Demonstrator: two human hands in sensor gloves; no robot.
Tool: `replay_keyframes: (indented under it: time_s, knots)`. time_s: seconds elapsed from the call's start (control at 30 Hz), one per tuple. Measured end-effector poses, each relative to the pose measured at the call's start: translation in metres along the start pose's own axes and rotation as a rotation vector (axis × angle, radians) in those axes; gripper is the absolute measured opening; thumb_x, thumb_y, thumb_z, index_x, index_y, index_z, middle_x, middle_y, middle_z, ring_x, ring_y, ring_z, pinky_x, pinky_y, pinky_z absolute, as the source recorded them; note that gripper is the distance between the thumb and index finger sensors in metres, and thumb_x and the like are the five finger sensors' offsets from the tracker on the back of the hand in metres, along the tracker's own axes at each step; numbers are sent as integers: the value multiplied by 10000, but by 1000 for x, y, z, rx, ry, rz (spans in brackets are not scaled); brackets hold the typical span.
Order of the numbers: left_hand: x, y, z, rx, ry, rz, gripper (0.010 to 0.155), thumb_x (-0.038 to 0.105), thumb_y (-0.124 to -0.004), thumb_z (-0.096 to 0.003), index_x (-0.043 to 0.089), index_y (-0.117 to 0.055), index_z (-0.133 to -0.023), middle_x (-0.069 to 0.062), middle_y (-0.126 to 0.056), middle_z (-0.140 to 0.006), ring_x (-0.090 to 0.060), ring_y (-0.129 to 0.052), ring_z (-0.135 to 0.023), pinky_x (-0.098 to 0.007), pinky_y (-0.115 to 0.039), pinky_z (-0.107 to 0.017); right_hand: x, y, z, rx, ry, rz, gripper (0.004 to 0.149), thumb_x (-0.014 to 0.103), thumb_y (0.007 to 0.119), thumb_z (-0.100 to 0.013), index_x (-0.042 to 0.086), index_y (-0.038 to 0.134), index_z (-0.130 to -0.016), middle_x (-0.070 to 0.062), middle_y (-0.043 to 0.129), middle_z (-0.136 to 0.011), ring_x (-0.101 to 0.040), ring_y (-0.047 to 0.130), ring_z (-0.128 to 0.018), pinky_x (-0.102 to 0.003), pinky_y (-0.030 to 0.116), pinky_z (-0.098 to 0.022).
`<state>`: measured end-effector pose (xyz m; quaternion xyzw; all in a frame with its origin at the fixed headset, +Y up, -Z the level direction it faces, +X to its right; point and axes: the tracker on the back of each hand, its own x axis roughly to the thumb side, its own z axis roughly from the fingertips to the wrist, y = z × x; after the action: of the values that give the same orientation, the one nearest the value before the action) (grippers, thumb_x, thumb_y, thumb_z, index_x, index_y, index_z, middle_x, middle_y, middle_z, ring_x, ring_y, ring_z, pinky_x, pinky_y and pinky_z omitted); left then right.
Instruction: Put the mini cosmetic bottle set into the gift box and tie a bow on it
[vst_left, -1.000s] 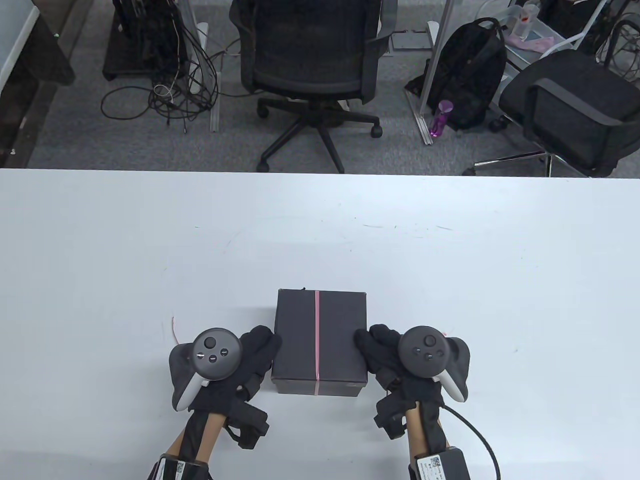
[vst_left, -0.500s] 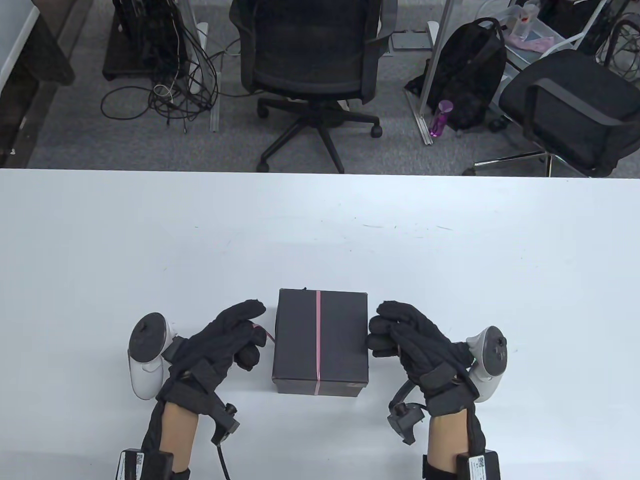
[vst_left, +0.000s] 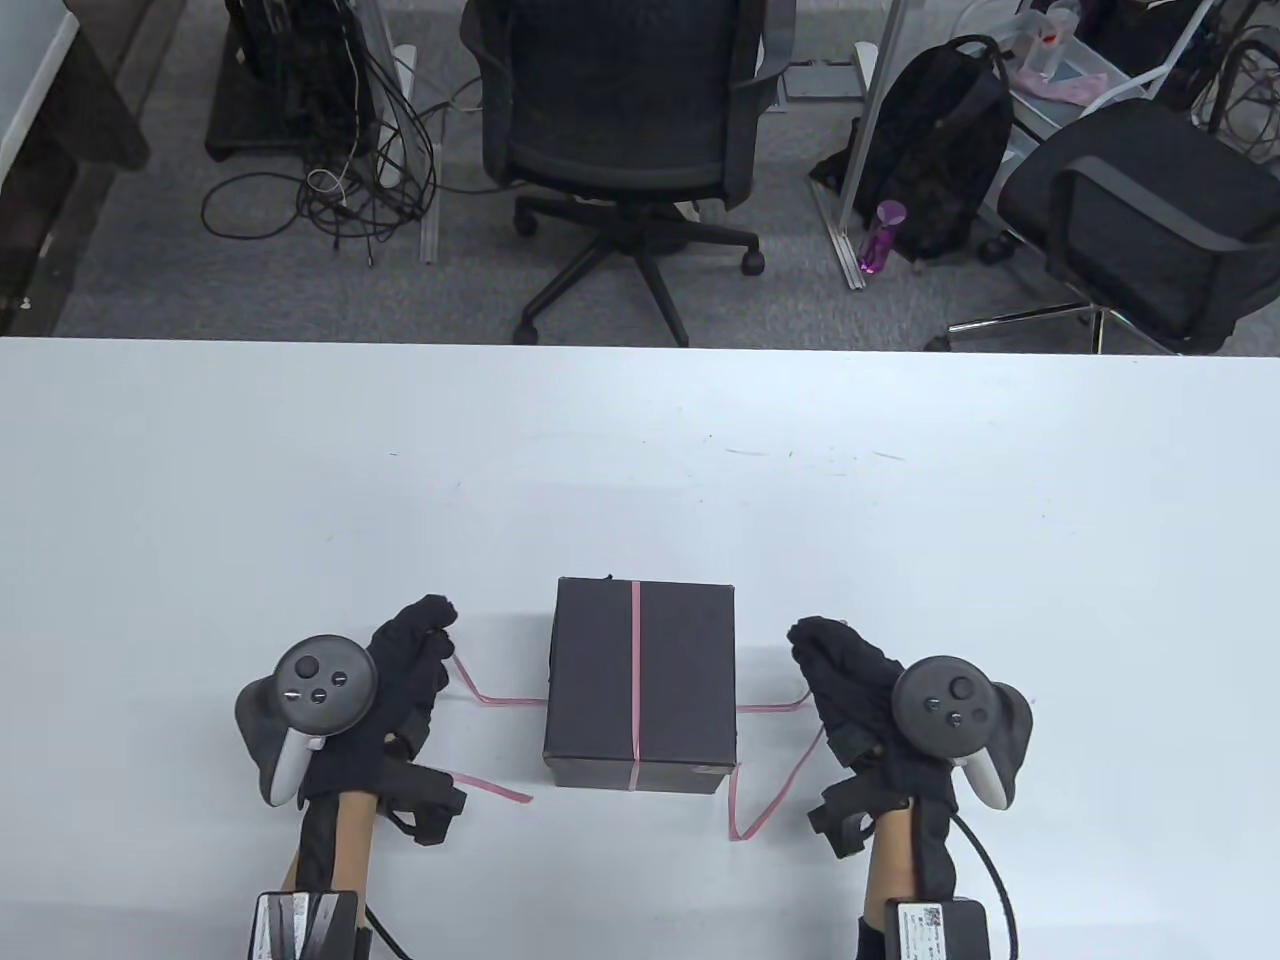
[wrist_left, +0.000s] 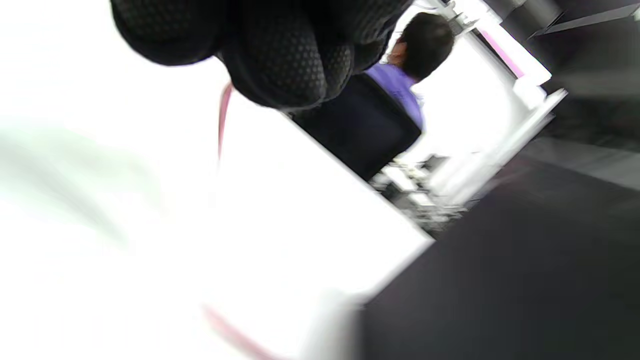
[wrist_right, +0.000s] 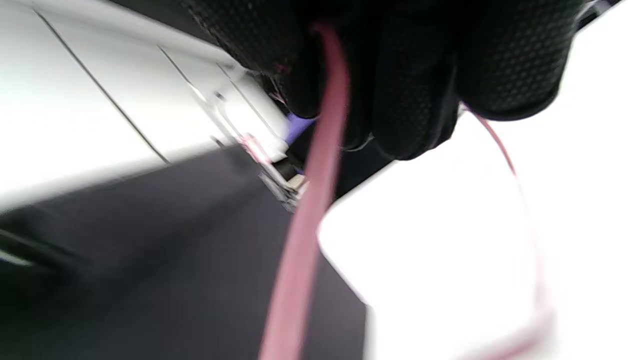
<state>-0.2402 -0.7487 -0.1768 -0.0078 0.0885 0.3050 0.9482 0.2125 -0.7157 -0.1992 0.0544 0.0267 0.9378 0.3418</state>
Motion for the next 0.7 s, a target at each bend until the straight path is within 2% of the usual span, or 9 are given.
replay_keyframes:
  time_s: [0.1,0.27,0.33,0.4,0.47,0.57,0.6,0.67,0.7]
  knots:
    - [-17,-23,-8,-124,83,-115,466,272,-660,-608,195,-674,-1067,-76,-835,-905,-205,-978,-594,-455,-854,-519,-19,10,-3,68,133,80,505,191,650,-612,-74,658,-1041,-368,752,-940,-572,785,-764,-708,675,-540]
    - [-12,-21,-8,-89,94,-136,492,335,-655,-612,221,-659,-1091,-121,-788,-993,-290,-955,-715,-534,-803,-593,-26,13,-4,165,254,311,609,282,665,-624,-24,517,-1129,-523,479,-1019,-724,549,-818,-797,528,-548]
    - [-8,-14,-6,-114,99,-157,525,428,-644,-613,314,-629,-1126,-152,-707,-1106,-425,-854,-882,-634,-716,-657,-26,13,-3,229,295,292,770,389,659,-631,-2,289,-1182,-565,274,-1062,-819,349,-835,-872,408,-540]
    - [-5,-5,-4,-147,120,-196,596,530,-616,-604,359,-545,-1171,-180,-532,-1216,-553,-639,-1047,-729,-603,-700,-25,9,0,258,331,250,882,457,643,-631,-17,134,-1173,-556,88,-1058,-855,169,-801,-893,336,-543]
    - [-2,7,-1,-129,129,-245,642,573,-594,-598,363,-478,-1194,-219,-434,-1238,-590,-522,-1086,-754,-555,-716,-21,2,3,228,337,267,922,487,639,-623,-32,98,-1160,-541,21,-1038,-826,82,-795,-897,294,-541]
    - [3,28,6,76,47,-246,634,561,-607,-590,325,-537,-1174,-205,-541,-1199,-519,-670,-1042,-697,-645,-695,-12,-10,6,118,278,356,896,472,670,-616,-37,179,-1165,-528,112,-1065,-773,180,-863,-893,304,-543]
    - [4,36,10,178,4,-209,618,547,-618,-588,300,-588,-1154,-185,-624,-1163,-487,-760,-984,-657,-697,-671,-9,-15,7,42,231,382,819,381,719,-615,-21,261,-1162,-503,223,-1081,-735,281,-895,-870,369,-561]
    - [8,48,16,261,-24,-144,595,530,-626,-589,277,-641,-1127,-157,-712,-1109,-447,-844,-905,-604,-744,-641,-8,-19,7,-48,182,408,598,156,774,-563,-18,533,-1082,-384,533,-1057,-599,607,-877,-713,608,-592]
    - [9,51,18,273,-32,-125,589,527,-625,-591,270,-654,-1120,-147,-735,-1093,-422,-866,-887,-587,-758,-631,-9,-19,8,-50,173,413,539,102,784,-539,11,619,-1044,-325,633,-1032,-546,696,-854,-675,657,-586]
